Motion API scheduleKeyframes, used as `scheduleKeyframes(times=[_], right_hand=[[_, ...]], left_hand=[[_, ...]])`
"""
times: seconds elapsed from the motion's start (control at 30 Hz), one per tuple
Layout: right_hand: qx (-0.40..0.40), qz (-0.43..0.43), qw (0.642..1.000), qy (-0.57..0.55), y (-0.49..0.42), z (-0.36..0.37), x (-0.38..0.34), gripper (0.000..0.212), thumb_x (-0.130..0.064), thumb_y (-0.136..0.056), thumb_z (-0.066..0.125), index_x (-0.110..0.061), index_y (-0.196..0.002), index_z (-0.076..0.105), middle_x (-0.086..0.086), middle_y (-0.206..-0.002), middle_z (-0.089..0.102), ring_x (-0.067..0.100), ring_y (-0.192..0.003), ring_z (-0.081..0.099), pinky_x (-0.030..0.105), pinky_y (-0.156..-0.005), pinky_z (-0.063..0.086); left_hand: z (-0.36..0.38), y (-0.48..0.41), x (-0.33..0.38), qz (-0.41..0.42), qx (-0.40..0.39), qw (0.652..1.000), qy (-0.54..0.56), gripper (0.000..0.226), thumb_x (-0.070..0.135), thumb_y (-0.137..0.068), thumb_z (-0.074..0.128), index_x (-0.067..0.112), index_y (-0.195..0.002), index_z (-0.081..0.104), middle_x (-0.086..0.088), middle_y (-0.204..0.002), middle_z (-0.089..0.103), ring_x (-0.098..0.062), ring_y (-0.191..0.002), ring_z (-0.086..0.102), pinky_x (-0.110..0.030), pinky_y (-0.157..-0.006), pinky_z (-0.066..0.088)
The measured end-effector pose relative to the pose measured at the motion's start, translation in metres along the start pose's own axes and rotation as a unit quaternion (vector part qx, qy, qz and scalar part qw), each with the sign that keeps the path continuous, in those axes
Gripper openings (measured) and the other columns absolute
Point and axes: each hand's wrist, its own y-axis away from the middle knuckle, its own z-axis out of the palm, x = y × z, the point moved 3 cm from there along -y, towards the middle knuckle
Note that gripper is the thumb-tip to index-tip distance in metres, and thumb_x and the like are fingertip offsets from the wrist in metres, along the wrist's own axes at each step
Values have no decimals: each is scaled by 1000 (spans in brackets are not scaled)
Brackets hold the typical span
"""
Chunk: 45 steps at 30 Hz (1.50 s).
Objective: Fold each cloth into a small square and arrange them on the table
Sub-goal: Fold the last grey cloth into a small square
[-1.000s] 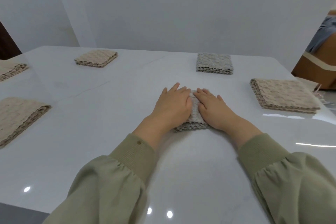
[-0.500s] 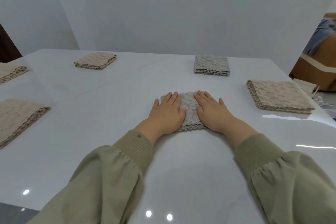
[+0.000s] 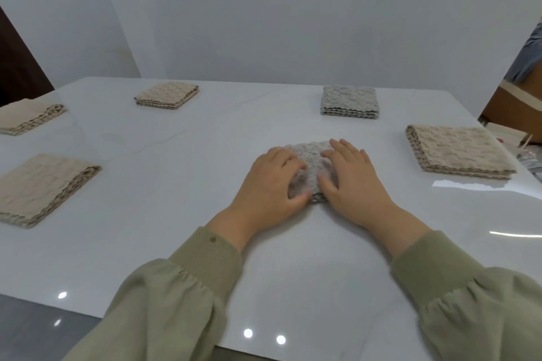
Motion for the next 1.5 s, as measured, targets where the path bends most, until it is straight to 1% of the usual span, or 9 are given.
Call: scheduleKeyframes(times=[0.13, 0.27, 0.4, 0.53, 0.7, 0.8, 1.03, 1.3, 1.5], right_hand=[[-91, -6, 996, 21, 15, 2, 1, 67, -44, -69, 39, -20, -132, 40, 0, -150, 29, 15, -143, 13, 43, -118, 6], [-108, 0, 994, -7, 12, 0, 9, 57, -30, -77, 56, -20, -132, 43, 1, -147, 34, 16, -139, 24, 44, -115, 18], [-91, -9, 995, -27, 12, -3, 6, 54, -16, -80, 58, -14, -132, 46, 6, -144, 38, 19, -136, 29, 27, -112, 20], [-85, 0, 996, -39, 16, -4, 2, 56, -14, -81, 57, -15, -135, 44, 5, -147, 36, 18, -137, 28, 18, -108, 16], [-41, 12, 999, -19, 37, -6, -7, 62, -33, -77, 65, -19, -134, 45, 5, -147, 36, 20, -135, 33, 36, -113, 24], [-4, 2, 1000, 25, 61, -10, -12, 57, -25, -76, 62, -18, -131, 47, 6, -142, 43, 23, -132, 37, 42, -111, 25], [52, -2, 995, 82, 127, -24, -19, 41, -6, -83, 53, -12, -123, 56, 7, -128, 58, 27, -122, 48, 45, -112, 21], [112, 7, 990, 91, 140, -32, -23, 12, -12, -74, 55, -6, -80, 64, 11, -80, 66, 32, -79, 56, 34, -72, 37], [102, 14, 991, 87, 133, -32, -22, 10, -11, -70, 62, -2, -75, 62, 16, -79, 62, 34, -82, 54, 38, -71, 41]], left_hand=[[3, 4, 9, 23, -36, 998, -35, 36, 41, -70, 50, 14, -90, 65, 1, -90, 61, -22, -88, 54, -37, -73, 47], [2, 4, 9, 19, -78, 996, -39, 37, 27, -73, 50, 12, -102, 67, -2, -99, 64, -23, -94, 56, -36, -72, 51], [1, 12, 8, -1, -70, 997, -21, 43, 11, -72, 53, 12, -114, 64, -2, -111, 63, -23, -105, 55, -36, -81, 51], [3, 16, 12, -3, -24, 1000, -6, 35, 0, -68, 50, 7, -97, 69, -8, -93, 69, -29, -84, 63, -32, -71, 53], [-5, 28, 21, -101, 59, 992, 48, 22, -3, -74, 56, 6, -89, 70, -8, -85, 70, -28, -78, 63, -19, -67, 34], [-7, 43, 41, -118, 87, 986, 74, 25, -4, -75, 57, 6, -93, 71, -8, -90, 72, -26, -82, 63, -15, -70, 33], [-9, 88, 97, -97, 41, 993, 46, 31, -2, -80, 49, 7, -104, 67, -9, -104, 68, -28, -96, 60, -32, -81, 45], [-10, 95, 113, -152, 30, 988, -7, 24, 12, -82, 53, 12, -102, 65, -4, -100, 66, -24, -91, 58, -33, -72, 47], [-12, 95, 114, -156, 35, 987, 0, 23, 5, -83, 48, 8, -99, 64, -8, -96, 67, -28, -87, 60, -35, -74, 45]])
